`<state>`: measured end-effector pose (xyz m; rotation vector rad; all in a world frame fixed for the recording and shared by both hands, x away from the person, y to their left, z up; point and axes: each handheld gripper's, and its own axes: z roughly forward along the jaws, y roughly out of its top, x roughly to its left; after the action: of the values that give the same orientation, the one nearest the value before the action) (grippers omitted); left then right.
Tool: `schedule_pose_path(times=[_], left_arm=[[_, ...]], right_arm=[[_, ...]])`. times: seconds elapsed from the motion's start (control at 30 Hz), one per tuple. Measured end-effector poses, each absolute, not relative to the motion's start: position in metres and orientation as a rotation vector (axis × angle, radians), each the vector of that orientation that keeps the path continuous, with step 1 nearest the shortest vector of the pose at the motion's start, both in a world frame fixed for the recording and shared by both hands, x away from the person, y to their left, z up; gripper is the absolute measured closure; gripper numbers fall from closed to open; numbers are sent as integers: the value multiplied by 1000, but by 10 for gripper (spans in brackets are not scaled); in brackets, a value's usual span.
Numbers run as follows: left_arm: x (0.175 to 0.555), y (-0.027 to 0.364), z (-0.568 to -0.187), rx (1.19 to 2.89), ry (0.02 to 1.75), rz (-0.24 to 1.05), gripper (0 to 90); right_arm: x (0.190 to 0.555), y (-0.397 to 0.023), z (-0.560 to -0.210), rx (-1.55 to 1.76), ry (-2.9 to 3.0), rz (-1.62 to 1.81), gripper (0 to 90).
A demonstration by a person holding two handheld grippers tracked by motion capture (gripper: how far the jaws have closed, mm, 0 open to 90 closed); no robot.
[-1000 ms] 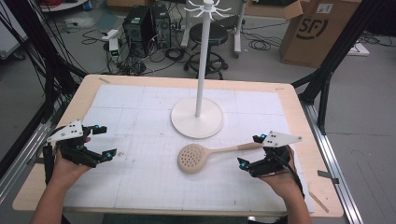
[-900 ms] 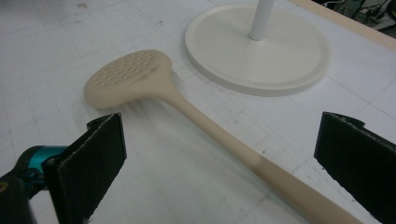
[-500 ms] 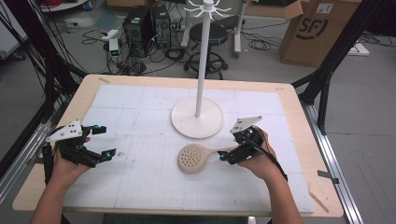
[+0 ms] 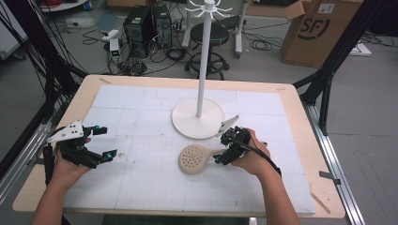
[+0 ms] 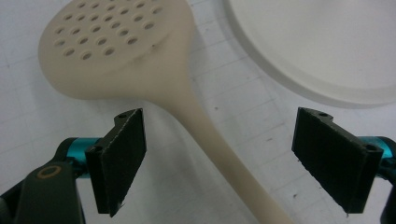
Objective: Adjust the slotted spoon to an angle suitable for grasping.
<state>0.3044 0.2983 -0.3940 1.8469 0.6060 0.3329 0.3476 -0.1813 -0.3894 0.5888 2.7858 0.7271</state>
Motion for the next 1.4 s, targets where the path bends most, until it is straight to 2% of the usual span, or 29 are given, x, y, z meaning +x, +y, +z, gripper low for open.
schedule_pose_path(times=[0.07, 0.13, 0.27, 0.6, 0.83, 1.4], left_arm=[[304, 298, -394, 1848, 605, 332, 17], [304, 298, -394, 1847, 606, 331, 17], [304, 298, -394, 1849, 605, 332, 17], [305, 297, -395, 1862, 611, 338, 17], [305, 295, -396, 1876, 612, 335, 17], [307, 293, -398, 1907, 624, 340, 17]], right_arm=[[348, -177, -393, 545, 2832, 701, 272], [348, -176, -394, 540, 2835, 686, 278], [350, -173, -398, 529, 2863, 660, 362], [356, -163, -411, 525, 2914, 605, 431], [359, -161, -411, 487, 2939, 628, 572], [362, -164, -410, 440, 2968, 681, 618]])
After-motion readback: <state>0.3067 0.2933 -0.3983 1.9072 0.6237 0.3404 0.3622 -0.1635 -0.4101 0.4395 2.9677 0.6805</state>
